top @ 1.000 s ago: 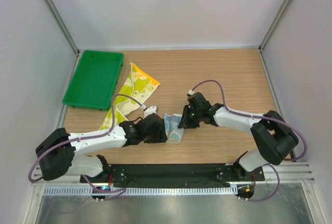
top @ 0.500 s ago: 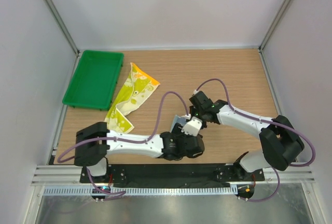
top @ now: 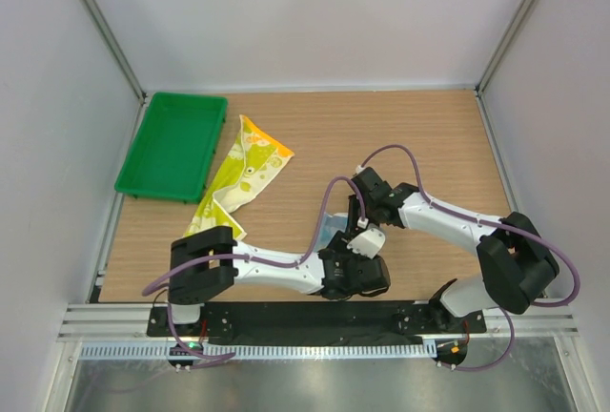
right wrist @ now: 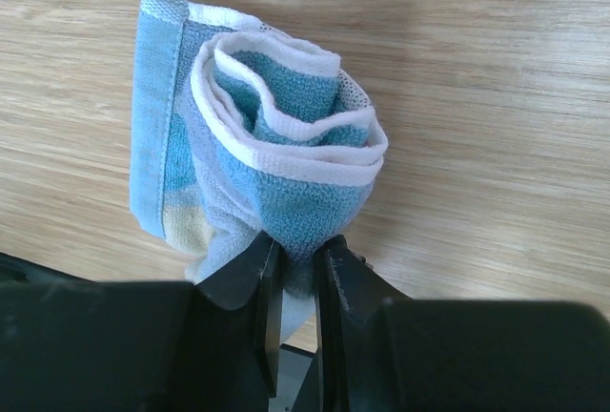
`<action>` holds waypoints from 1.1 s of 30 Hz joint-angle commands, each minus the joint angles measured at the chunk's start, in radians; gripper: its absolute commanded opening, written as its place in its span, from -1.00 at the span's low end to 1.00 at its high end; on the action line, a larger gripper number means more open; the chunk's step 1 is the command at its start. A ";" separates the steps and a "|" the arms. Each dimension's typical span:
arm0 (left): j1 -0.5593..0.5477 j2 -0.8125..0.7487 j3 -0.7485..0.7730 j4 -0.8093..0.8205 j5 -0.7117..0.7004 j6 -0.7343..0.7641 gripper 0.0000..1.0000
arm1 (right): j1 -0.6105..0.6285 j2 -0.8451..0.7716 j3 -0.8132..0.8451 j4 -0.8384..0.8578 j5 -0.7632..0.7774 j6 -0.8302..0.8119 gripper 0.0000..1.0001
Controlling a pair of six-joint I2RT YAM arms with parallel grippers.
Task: Roll the towels
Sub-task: Roll the towel
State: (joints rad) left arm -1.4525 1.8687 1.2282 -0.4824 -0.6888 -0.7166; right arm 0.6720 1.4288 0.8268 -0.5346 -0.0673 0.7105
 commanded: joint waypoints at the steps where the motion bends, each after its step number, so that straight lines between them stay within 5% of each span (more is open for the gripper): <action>1: 0.003 0.021 0.022 0.031 -0.069 0.005 0.44 | -0.002 -0.037 0.038 -0.033 -0.035 0.000 -0.73; 17: 0.015 0.037 -0.013 0.042 -0.095 0.023 -0.90 | 0.017 -0.090 0.051 -0.067 -0.111 0.003 -0.68; 22: 0.023 -0.035 -0.070 0.108 0.006 0.037 -0.97 | 0.017 -0.125 0.041 -0.085 -0.068 0.009 -0.65; 24: 0.033 -0.074 -0.099 0.126 0.043 0.032 -1.00 | 0.014 -0.139 0.054 -0.108 -0.049 0.006 -0.51; 28: 0.072 -0.135 -0.154 0.183 0.156 0.009 -1.00 | 0.009 -0.145 0.101 -0.151 0.030 -0.006 0.29; 33: 0.122 -0.175 -0.168 0.199 0.294 0.005 -1.00 | -0.026 -0.163 0.196 -0.208 0.124 -0.016 0.50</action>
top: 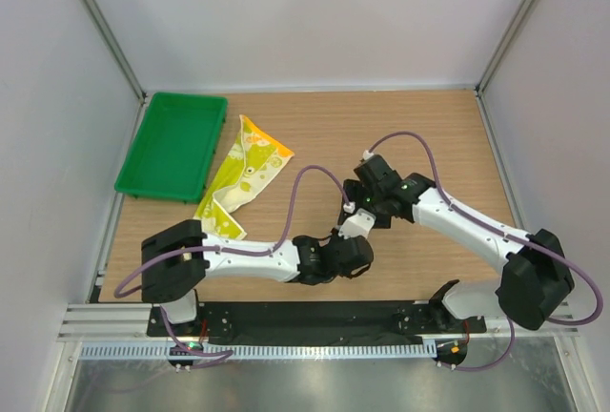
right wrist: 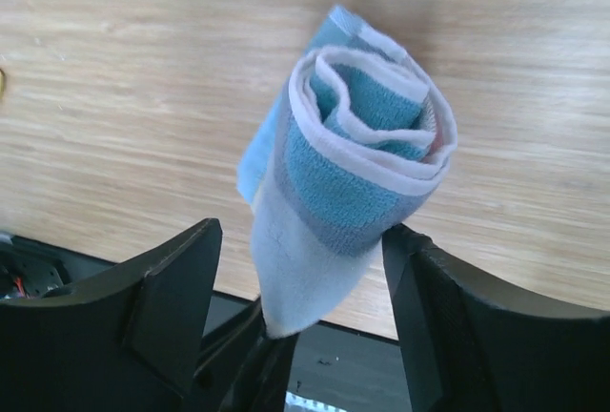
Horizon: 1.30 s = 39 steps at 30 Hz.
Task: Roll the towels
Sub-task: Roll the towel
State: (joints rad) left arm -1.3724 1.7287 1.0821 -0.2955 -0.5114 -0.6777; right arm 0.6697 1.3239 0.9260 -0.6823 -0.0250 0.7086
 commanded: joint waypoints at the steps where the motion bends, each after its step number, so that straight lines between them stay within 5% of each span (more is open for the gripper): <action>1: 0.050 -0.040 -0.022 0.010 0.134 -0.039 -1.00 | -0.033 -0.077 0.108 -0.066 0.095 -0.012 0.53; 17: 0.105 0.035 -0.007 0.035 0.317 -0.048 -0.99 | -0.110 -0.184 0.056 -0.080 0.083 0.000 0.68; 31: 0.068 0.140 0.044 0.082 0.438 -0.008 -0.99 | -0.225 -0.557 -0.122 -0.184 0.280 0.190 0.74; 39: 0.010 0.193 0.097 0.075 0.418 0.009 -1.00 | -0.308 -0.499 -0.319 0.088 0.151 0.221 1.00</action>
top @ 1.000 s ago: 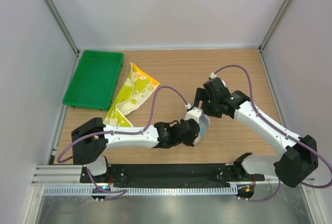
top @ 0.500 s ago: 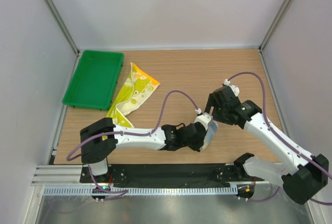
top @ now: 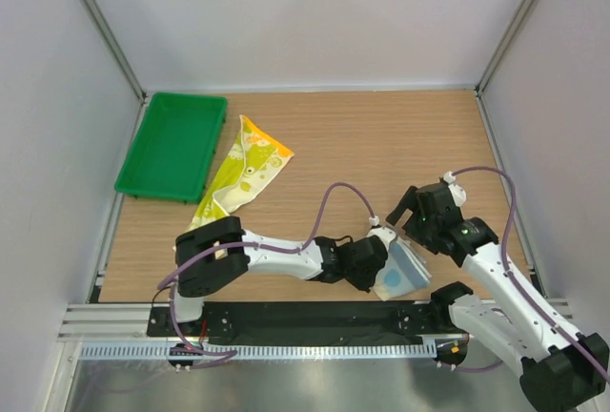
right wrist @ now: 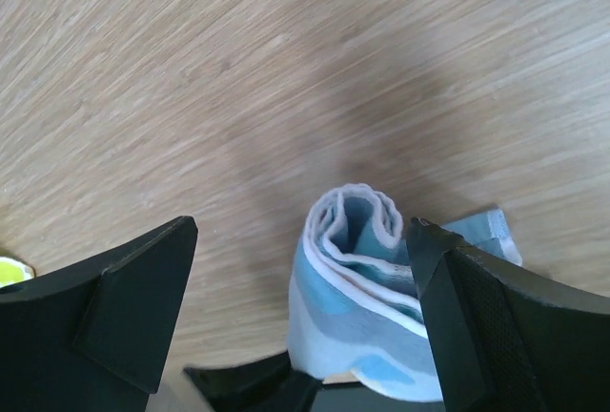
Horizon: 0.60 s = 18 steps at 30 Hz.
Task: Roll the towels
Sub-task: Roll the towel
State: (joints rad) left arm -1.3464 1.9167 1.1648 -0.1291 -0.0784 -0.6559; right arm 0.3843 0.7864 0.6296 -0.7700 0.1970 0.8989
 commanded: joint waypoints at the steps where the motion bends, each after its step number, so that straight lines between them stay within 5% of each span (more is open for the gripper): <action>1: -0.019 0.004 0.018 -0.093 -0.020 -0.013 -1.00 | -0.042 0.063 -0.009 0.198 -0.074 0.022 0.99; 12: 0.061 -0.208 -0.046 -0.263 -0.179 0.056 -0.99 | -0.105 0.209 0.219 0.183 -0.128 -0.075 0.99; 18: 0.139 -0.318 -0.093 -0.320 -0.173 0.117 -0.98 | -0.107 0.283 0.229 0.156 -0.326 -0.114 0.99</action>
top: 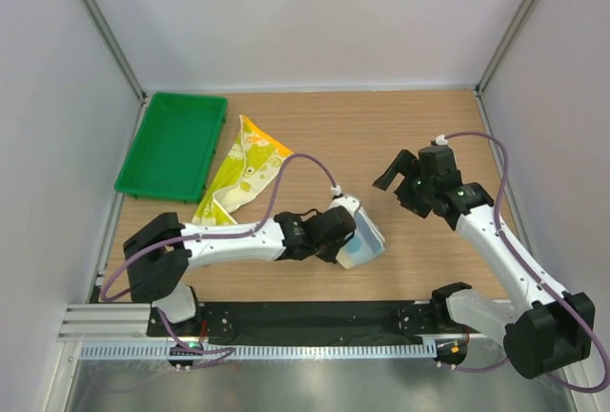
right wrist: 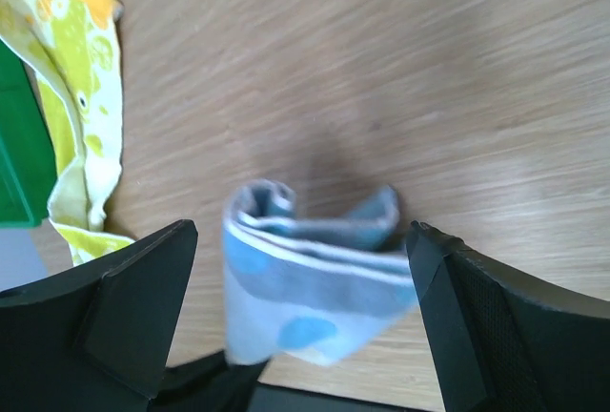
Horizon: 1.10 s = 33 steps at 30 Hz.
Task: Roll the towels
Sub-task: Roll the towel
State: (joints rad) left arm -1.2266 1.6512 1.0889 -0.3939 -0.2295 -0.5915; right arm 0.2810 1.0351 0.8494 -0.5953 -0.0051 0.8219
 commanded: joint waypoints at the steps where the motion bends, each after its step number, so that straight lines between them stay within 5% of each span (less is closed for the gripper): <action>1: 0.019 -0.053 -0.017 -0.063 -0.015 0.059 -0.90 | -0.002 0.028 -0.010 -0.015 -0.130 -0.040 0.99; 3: 0.019 -0.048 -0.027 -0.060 0.005 0.055 -0.55 | -0.002 0.016 -0.027 -0.021 -0.142 -0.055 0.99; 9: 0.021 -0.025 -0.044 -0.013 0.041 0.036 -0.04 | 0.053 -0.004 -0.114 0.017 -0.207 -0.043 0.93; 19: 0.071 -0.054 0.046 -0.092 0.041 0.061 0.19 | 0.201 0.026 -0.150 0.065 -0.145 0.008 0.86; 33: 0.246 -0.081 0.089 -0.085 0.163 0.139 0.22 | 0.202 0.042 -0.138 0.038 -0.096 -0.013 0.86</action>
State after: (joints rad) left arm -1.0111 1.5604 1.1622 -0.5045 -0.1337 -0.4892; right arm 0.4789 1.0752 0.6800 -0.5613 -0.1280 0.8173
